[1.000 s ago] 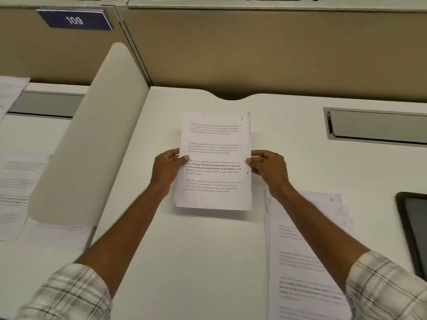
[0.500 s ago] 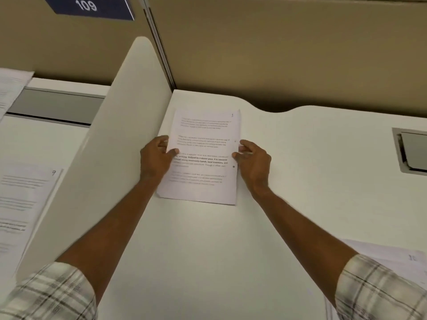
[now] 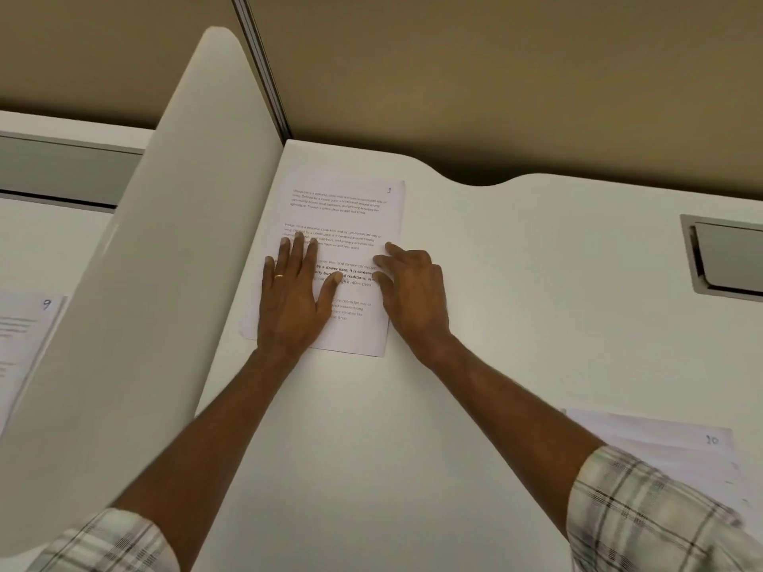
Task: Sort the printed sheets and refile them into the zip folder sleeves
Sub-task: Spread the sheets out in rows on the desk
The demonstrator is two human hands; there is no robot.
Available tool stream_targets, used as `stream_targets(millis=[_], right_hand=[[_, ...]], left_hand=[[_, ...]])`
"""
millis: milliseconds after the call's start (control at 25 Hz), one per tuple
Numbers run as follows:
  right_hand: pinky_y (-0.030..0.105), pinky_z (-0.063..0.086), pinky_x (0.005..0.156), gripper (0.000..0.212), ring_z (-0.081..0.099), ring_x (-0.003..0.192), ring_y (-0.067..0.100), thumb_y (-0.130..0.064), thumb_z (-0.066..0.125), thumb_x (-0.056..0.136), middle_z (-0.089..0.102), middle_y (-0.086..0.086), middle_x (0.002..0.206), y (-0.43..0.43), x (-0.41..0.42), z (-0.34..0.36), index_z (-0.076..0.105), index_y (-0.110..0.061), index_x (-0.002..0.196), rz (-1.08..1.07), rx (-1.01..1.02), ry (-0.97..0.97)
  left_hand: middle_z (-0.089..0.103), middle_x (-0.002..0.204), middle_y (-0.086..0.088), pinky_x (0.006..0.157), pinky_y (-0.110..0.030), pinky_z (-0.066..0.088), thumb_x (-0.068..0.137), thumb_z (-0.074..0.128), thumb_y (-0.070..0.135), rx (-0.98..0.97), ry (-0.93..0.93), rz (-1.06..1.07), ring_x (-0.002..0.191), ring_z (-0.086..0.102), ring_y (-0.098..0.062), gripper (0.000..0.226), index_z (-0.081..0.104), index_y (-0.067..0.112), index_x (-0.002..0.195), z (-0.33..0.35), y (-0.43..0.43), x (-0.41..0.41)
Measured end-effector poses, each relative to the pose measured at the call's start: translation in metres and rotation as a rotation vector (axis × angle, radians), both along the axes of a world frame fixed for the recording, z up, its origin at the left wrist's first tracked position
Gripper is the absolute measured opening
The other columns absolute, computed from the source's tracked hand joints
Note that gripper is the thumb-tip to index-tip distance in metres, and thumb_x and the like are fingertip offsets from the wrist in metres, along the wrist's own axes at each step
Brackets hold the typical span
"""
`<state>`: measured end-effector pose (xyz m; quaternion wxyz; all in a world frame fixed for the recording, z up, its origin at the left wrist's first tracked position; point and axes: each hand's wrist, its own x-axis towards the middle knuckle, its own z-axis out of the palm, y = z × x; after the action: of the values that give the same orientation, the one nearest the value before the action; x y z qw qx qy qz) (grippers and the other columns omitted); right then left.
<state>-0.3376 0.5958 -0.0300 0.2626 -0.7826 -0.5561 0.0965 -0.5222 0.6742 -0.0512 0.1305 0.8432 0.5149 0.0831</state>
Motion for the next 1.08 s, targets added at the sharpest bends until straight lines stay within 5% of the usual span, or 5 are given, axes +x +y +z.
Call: stream_targets(millis=[400,560,720,920,1080], right_hand=[[0.026,0.034,0.114,0.026,0.047,0.135,0.010,-0.021,0.059,0.104,0.051,-0.007,0.152,-0.182,0.044,0.051,0.067,-0.024,0.129,-0.211,0.128,0.177],[0.041,0.038,0.115,0.033,0.049,0.134,0.018,-0.030,0.060,0.100,0.054,-0.003,0.148,-0.349,0.101,0.054,0.065,-0.020,0.130,-0.586,0.017,0.115],[0.047,0.042,0.111,0.072,0.054,0.125,0.030,-0.050,0.074,0.082,0.056,0.008,0.137,-0.474,0.125,0.049,0.052,-0.016,0.141,-0.867,-0.226,0.311],[0.039,0.050,0.094,0.078,0.058,0.111,0.025,-0.025,0.090,0.076,0.053,0.001,0.120,-0.503,0.119,0.041,0.050,-0.012,0.142,-0.758,-0.246,0.484],[0.030,0.046,0.092,0.062,0.057,0.111,0.020,-0.019,0.084,0.083,0.054,0.001,0.119,-0.500,0.117,0.044,0.054,-0.014,0.137,-0.665,-0.160,0.481]], left_hand=[[0.000,0.174,0.001,0.130,-0.041,-0.002,0.108,0.027,0.055,-0.029,-0.327,-0.002,0.160,-0.004,-0.013,0.074,-0.001,0.018,0.166,0.052,-0.053,0.017],[0.039,0.162,0.006,0.123,-0.033,0.029,0.102,0.060,0.041,-0.240,-0.469,-0.098,0.150,0.035,-0.010,0.063,0.038,0.021,0.158,0.068,-0.188,0.037],[0.062,0.127,0.016,0.087,-0.025,0.057,0.094,0.074,0.031,-0.677,-0.515,-0.143,0.101,0.064,-0.001,0.048,0.052,0.038,0.136,0.062,-0.335,0.057],[0.055,0.132,0.012,0.080,-0.011,0.052,0.096,0.071,0.031,-0.860,-0.499,-0.030,0.101,0.064,0.000,0.055,0.045,0.034,0.145,0.059,-0.428,0.091],[0.063,0.125,0.002,0.093,-0.036,0.057,0.092,0.077,0.032,-0.821,-0.488,0.132,0.103,0.068,-0.014,0.061,0.050,0.021,0.146,0.060,-0.432,0.103]])
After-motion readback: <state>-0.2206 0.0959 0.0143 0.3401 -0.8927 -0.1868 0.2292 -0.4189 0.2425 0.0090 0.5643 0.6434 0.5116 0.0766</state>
